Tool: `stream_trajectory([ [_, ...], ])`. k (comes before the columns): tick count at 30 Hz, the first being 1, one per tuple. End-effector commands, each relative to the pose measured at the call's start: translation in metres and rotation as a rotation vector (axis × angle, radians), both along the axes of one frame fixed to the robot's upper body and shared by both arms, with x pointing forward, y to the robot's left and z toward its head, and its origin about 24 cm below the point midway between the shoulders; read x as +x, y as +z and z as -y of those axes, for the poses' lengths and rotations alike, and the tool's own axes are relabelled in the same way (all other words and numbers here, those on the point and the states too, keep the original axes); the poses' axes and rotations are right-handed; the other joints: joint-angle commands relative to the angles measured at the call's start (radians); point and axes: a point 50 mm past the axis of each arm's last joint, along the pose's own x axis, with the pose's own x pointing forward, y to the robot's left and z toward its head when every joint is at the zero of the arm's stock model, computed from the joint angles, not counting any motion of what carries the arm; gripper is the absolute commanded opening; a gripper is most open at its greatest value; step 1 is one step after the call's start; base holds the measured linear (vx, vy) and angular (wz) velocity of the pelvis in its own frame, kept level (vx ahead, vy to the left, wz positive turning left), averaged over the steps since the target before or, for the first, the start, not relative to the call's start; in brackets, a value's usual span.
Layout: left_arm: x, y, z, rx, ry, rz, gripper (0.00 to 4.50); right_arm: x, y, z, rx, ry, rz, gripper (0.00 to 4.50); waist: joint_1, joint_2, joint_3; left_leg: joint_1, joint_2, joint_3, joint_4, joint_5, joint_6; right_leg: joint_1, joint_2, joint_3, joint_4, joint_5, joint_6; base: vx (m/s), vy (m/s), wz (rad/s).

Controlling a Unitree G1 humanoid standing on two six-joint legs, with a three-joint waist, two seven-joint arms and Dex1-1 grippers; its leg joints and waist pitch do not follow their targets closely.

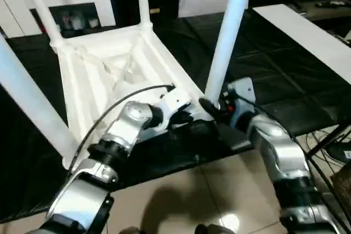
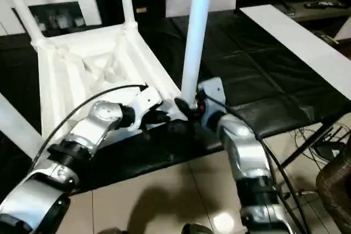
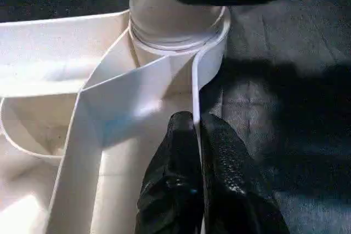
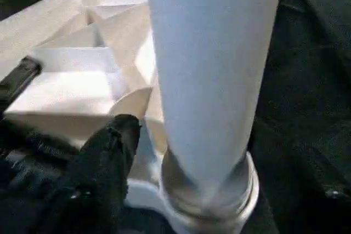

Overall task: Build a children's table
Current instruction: Rotate leg to tighten

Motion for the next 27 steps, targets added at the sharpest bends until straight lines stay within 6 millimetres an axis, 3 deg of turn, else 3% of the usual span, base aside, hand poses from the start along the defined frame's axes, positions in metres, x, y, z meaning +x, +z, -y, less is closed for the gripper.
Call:
stream_trajectory([
  [1,-0.001,0.016,0.002,-0.039,-0.109,0.093,0.00,-0.008,0.001,-0.002,-0.006,0.127,0.028,3.86,0.006,-0.008,-0.077,-0.006,0.045,-0.001,-0.060,-0.126,0.108,0.076,-0.072,0.067,-0.079,-0.297,-0.145,0.000,0.000,0.00],
  [4,-0.004,0.015,-0.002,-0.032,-0.176,0.091,0.00,-0.011,0.003,0.007,-0.021,0.175,0.052,4.06,0.009,-0.007,-0.077,-0.006,0.047,0.000,-0.061,-0.127,0.102,0.074,-0.073,0.067,-0.077,-0.299,-0.146,0.000,0.000,0.00],
  [8,-0.015,0.013,-0.013,-0.005,-0.378,0.051,0.00,-0.021,0.009,0.017,-0.045,0.374,0.036,4.36,0.019,-0.007,-0.081,0.002,0.055,0.001,-0.060,-0.117,0.112,0.070,-0.073,0.071,-0.070,-0.257,-0.167,0.000,0.000,0.00],
  [12,-0.019,0.014,-0.018,0.008,-0.463,0.019,0.00,-0.029,0.011,0.021,-0.075,0.533,0.004,4.47,0.039,-0.006,-0.085,0.008,0.061,0.004,-0.059,-0.090,0.118,0.068,-0.074,0.071,-0.055,-0.181,-0.202,0.000,0.000,0.00],
  [15,-0.022,0.011,-0.022,0.046,-0.528,0.001,0.00,-0.033,0.013,0.022,-0.077,0.636,-0.015,4.47,0.057,-0.006,-0.086,0.003,0.063,0.006,-0.057,-0.087,0.120,0.071,-0.077,0.072,-0.052,-0.178,-0.200,0.000,0.000,0.00],
  [16,-0.023,0.011,-0.023,0.053,-0.551,0.000,0.00,-0.034,0.013,0.022,-0.078,0.665,-0.022,4.47,0.059,-0.015,-0.086,0.005,0.063,0.008,-0.057,-0.086,0.119,0.070,-0.077,0.072,-0.053,-0.183,-0.197,0.000,0.000,0.00],
  [17,-0.024,0.010,-0.023,0.058,-0.566,0.000,0.00,-0.035,0.013,0.022,-0.078,0.682,-0.026,4.47,0.064,-0.010,-0.086,0.005,0.063,0.008,-0.058,-0.088,0.113,0.070,-0.079,0.072,-0.053,-0.199,-0.193,0.000,0.000,0.00],
  [18,-0.025,0.010,-0.023,0.057,-0.581,-0.003,0.00,-0.035,0.014,0.022,-0.078,0.687,-0.022,4.18,0.065,-0.011,-0.084,0.004,0.062,0.009,-0.058,-0.096,0.105,0.069,-0.078,0.071,-0.056,-0.222,-0.184,0.000,0.000,0.00],
  [19,-0.028,0.010,-0.023,0.055,-0.624,-0.016,0.00,-0.034,0.014,0.023,-0.075,0.711,-0.024,4.18,0.064,-0.021,-0.085,0.004,0.061,0.010,-0.059,-0.102,0.097,0.070,-0.079,0.071,-0.058,-0.245,-0.173,0.000,0.000,0.00],
  [22,-0.031,0.009,-0.023,0.064,-0.687,-0.033,0.00,-0.035,0.014,0.023,-0.078,0.760,-0.041,3.92,0.069,-0.015,-0.085,0.006,0.062,0.012,-0.059,-0.099,0.092,0.068,-0.078,0.071,-0.059,-0.265,-0.162,0.000,0.000,0.00],
  [27,-0.034,0.007,-0.023,0.102,-0.751,-0.042,0.00,-0.038,0.016,0.022,-0.068,0.833,-0.076,3.35,0.077,-0.021,-0.088,0.006,0.066,0.014,-0.058,-0.076,0.096,0.066,-0.078,0.072,-0.052,-0.233,-0.168,0.000,0.000,0.00],
])
